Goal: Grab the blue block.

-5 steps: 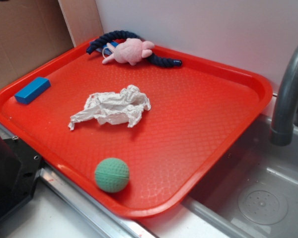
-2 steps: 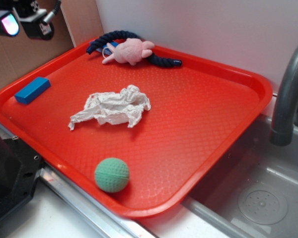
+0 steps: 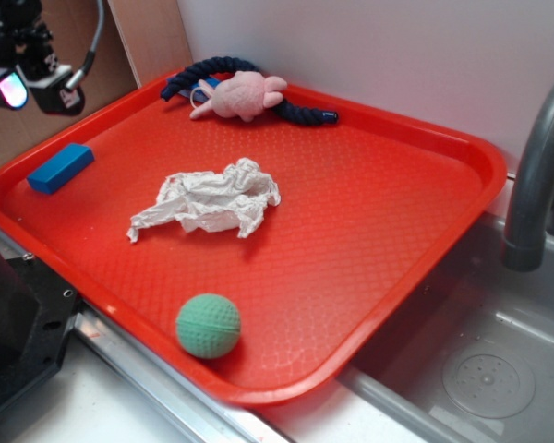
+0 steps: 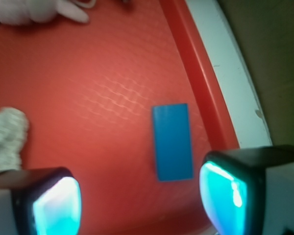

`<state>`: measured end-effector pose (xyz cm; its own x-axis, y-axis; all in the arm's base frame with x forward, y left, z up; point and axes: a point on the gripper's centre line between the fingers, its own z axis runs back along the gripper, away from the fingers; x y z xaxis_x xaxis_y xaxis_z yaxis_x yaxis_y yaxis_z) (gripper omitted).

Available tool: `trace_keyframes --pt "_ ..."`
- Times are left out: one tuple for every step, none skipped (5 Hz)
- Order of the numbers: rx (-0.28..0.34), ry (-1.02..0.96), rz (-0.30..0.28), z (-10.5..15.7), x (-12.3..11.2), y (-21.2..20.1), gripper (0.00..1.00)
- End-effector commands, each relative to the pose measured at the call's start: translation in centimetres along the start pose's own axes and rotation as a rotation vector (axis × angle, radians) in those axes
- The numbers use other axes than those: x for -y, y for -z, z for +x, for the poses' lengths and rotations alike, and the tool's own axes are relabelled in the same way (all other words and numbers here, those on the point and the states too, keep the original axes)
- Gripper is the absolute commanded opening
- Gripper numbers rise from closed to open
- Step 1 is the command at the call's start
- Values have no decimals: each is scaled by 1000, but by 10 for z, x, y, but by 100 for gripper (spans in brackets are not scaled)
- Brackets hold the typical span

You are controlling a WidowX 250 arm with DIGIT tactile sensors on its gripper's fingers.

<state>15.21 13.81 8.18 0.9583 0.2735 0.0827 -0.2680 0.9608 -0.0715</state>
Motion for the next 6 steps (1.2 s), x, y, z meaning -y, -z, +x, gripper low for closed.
trace_keyframes --pt "-29 -5 84 2 -13 39 100" --pt "-45 28 96 0 1 62 100" --pt "-56 81 101 -4 19 70 100" --pt "-84 153 72 -10 44 81 100" --pt "-64 154 67 -10 55 75 0" --pt "-61 55 84 0 49 65 0"
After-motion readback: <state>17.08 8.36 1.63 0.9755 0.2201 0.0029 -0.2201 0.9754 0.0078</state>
